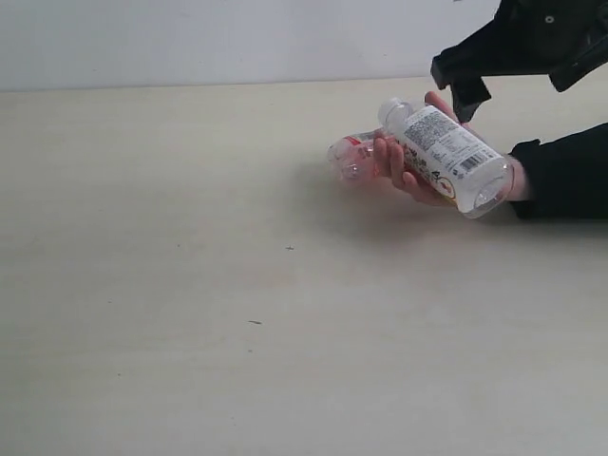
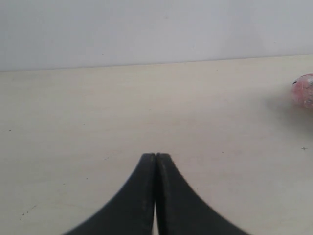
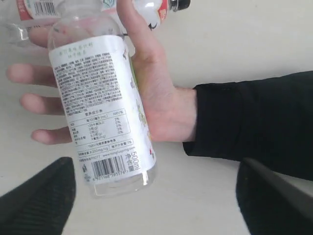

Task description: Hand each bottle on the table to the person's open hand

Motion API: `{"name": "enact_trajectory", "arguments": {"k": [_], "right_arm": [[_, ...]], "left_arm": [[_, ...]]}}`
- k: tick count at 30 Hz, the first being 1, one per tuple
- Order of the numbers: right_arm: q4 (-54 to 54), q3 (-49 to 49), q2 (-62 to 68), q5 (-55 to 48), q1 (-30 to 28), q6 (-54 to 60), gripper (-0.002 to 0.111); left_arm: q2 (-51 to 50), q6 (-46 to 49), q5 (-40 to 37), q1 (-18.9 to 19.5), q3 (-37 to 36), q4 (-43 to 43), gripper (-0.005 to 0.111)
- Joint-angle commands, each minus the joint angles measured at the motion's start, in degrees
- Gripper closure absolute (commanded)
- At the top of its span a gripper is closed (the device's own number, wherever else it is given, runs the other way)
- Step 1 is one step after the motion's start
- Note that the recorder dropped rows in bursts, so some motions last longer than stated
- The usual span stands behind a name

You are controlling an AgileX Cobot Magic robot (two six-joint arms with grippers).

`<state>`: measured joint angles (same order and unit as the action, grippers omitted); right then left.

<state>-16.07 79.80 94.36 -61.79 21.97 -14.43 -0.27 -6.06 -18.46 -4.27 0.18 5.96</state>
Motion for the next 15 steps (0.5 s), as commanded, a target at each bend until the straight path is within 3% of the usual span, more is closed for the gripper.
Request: {"name": "enact_trajectory", "arguments": {"k": [1, 5, 10, 15], "right_arm": [[1.84, 0.07, -6.23, -0.55, 0.06, 1.46, 0.054], [10.08, -0.20, -12.11, -2.24, 0.06, 7.90, 0.108], [23.08, -6.90, -20.58, -0.99, 0.06, 19.76, 0.107], [20.88, -22.16, -33.34, 6.15, 0.06, 21.00, 0.107]], "left_arm": [[0.27, -0.32, 0.30, -0.30, -0.18, -0.20, 0.104], [0.27, -0.32, 0.30, -0.30, -0.18, -0.20, 0.104], [0.27, -0.32, 0.30, -0.30, -0.18, -0.20, 0.104], [0.27, -0.32, 0.30, -0.30, -0.18, -0.20, 0.104]]}}
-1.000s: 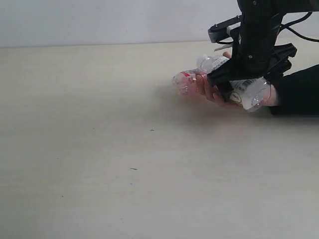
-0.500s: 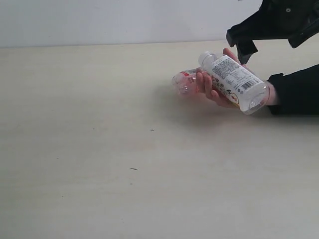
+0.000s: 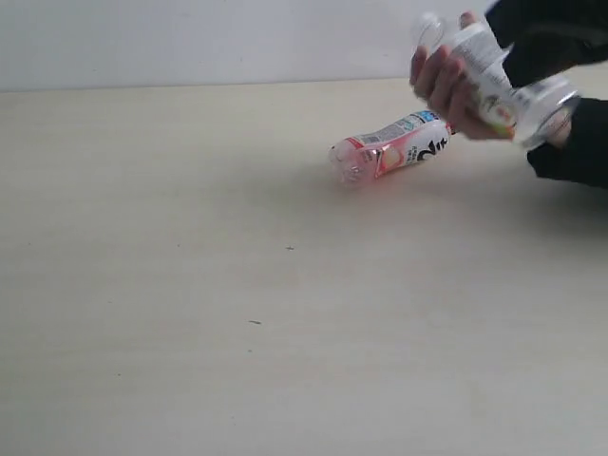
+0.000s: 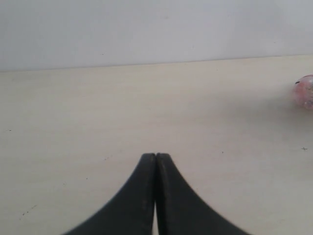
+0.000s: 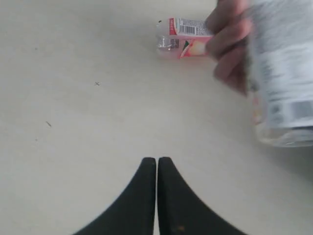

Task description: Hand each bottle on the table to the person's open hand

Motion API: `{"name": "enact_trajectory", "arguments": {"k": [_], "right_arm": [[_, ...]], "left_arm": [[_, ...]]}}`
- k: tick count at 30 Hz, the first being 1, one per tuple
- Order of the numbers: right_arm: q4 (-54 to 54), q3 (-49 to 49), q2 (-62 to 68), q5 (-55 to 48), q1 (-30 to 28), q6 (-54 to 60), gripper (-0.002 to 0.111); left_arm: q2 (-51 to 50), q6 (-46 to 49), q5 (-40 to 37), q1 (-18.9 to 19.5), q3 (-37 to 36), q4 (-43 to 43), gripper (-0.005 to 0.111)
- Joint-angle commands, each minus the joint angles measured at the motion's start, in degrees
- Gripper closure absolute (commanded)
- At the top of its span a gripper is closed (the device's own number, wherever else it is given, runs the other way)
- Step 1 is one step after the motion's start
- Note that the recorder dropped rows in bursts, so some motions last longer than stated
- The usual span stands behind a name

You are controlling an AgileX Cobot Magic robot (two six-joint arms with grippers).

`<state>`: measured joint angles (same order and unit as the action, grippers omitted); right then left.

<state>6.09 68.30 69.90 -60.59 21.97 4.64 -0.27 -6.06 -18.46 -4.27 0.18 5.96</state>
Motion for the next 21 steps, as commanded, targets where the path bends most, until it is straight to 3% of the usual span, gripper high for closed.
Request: {"name": "enact_trajectory", "arguments": {"k": [1, 5, 9, 21], "right_arm": [[-2.61, -14.52, -11.93, 6.13, 0.06, 2.03, 0.107], [-4.40, -27.87, -24.76, 12.31, 0.06, 1.25, 0.107], [-3.64, -32.01, -39.00, 17.16, 0.06, 1.93, 0.107], [-25.17, -34.18, -61.36, 3.41, 0.06, -1.83, 0.107]], "left_arm": [[0.27, -0.32, 0.30, -0.30, -0.18, -0.20, 0.104], [0.27, -0.32, 0.30, -0.30, -0.18, -0.20, 0.104], [0.27, -0.32, 0.30, -0.30, -0.18, -0.20, 0.104], [0.27, -0.25, 0.30, -0.30, -0.18, -0.20, 0.104]]}}
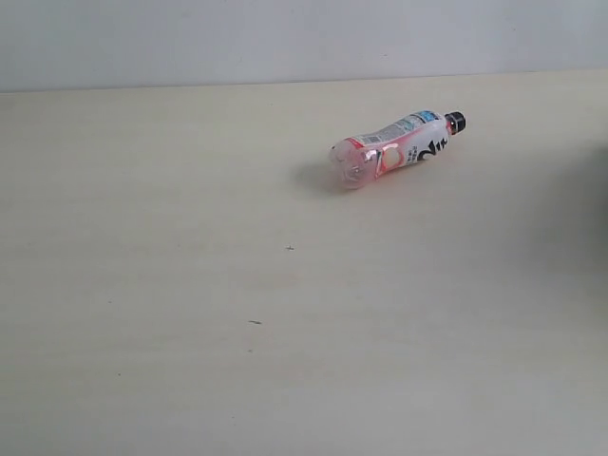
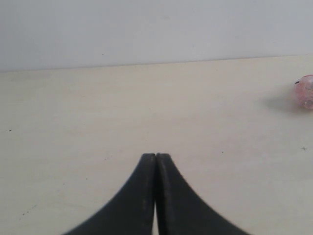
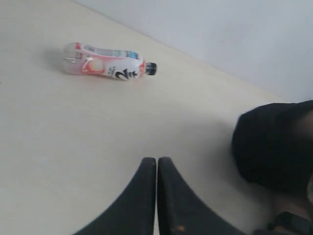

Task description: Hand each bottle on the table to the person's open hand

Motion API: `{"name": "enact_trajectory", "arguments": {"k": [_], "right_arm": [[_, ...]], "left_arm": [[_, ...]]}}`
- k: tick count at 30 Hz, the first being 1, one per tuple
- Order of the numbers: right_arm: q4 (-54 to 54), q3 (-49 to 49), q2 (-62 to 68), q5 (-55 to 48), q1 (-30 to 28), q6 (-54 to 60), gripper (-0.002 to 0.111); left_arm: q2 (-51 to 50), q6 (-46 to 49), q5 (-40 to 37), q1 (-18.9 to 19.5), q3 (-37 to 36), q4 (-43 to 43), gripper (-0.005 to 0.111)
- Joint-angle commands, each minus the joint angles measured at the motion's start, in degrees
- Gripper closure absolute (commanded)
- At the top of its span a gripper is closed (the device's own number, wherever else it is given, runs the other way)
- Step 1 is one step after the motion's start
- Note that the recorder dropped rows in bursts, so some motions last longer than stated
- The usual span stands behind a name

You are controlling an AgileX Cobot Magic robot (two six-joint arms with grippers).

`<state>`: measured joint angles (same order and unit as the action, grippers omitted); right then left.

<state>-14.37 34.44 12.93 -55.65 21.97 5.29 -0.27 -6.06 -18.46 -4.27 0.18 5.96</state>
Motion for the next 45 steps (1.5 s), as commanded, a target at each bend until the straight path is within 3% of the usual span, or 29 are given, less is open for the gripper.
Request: {"name": "enact_trajectory", "arguments": {"k": [1, 13, 20, 25, 45], "right_arm": [[-4.93, -0.32, -5.26, -1.14, 0.06, -2.91, 0.107], [-6.90, -9.99, -12.93, 5.66, 0.06, -5.29, 0.107], [-6.42, -21.35, -12.93, 27.60, 0.06, -5.29, 0.107], [0.46, -23.66, -12.93, 26.90, 0.06, -5.29, 0.107], [-1.21, -23.52, -12.93, 28.03, 0.06, -6.80, 0.107]], "left_arm": [[0.27, -0.25, 0.30, -0.30, -0.18, -0.20, 0.104], [0.27, -0.25, 0.30, -0.30, -0.18, -0.20, 0.104], [0.27, -0.26, 0.19, -0.30, -0.18, -0.20, 0.104], [0.27, -0.26, 0.19, -0.30, -0.18, -0.20, 0.104], [0.27, -0.26, 0.19, -0.30, -0.18, -0.20, 0.104]]}}
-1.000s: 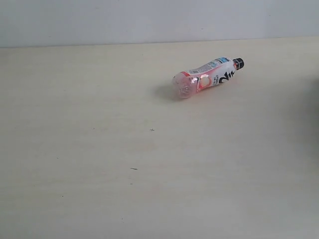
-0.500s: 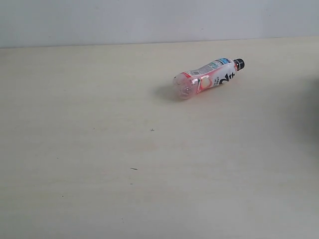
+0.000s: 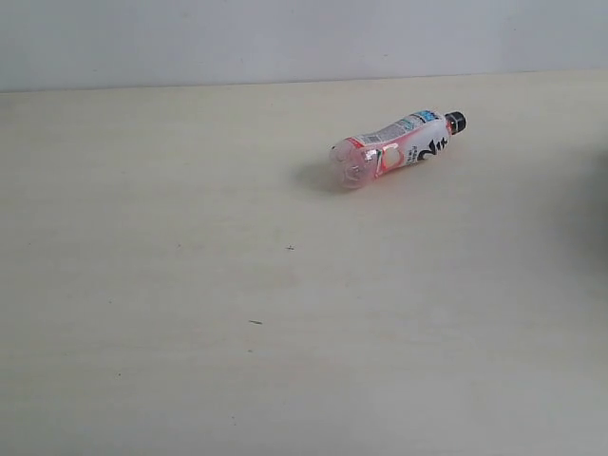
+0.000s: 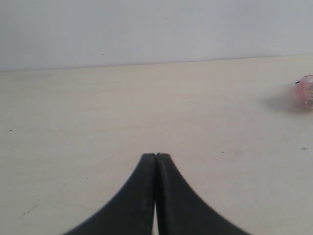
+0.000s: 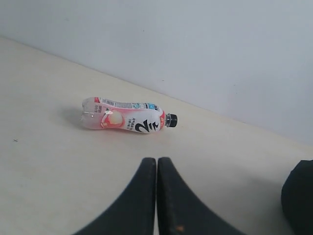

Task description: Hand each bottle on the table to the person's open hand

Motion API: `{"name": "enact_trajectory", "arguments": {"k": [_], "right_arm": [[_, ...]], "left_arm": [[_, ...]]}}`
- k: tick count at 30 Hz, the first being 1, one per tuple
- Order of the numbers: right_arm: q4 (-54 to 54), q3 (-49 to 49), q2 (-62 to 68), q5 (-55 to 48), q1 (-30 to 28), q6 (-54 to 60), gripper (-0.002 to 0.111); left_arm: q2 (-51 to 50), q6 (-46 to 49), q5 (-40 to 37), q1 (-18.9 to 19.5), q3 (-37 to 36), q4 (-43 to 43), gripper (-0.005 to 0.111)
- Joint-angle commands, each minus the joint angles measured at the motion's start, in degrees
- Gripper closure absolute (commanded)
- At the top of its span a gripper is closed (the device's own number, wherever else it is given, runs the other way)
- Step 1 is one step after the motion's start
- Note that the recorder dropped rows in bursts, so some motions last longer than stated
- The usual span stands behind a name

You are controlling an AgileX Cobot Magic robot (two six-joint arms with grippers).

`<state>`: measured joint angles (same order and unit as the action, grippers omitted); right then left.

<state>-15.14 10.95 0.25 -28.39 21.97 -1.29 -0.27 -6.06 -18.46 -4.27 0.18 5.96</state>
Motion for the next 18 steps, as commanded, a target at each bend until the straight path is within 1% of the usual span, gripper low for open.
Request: {"name": "enact_trajectory", "arguments": {"k": [1, 6, 18], "right_arm": [[-0.09, -0.03, -0.25, 0.49, 0.06, -0.23, 0.107], [0.05, -0.03, -0.25, -1.18, 0.06, -3.51, 0.107], [0.05, -0.03, -0.25, -1.18, 0.06, -3.51, 0.107]], "left_arm": [[0.27, -0.26, 0.19, -0.30, -0.18, -0.20, 0.104], [0.27, -0.26, 0.19, -0.30, -0.18, -0.20, 0.104], [0.27, -0.26, 0.19, -0.30, -0.18, -0.20, 0.104]]}}
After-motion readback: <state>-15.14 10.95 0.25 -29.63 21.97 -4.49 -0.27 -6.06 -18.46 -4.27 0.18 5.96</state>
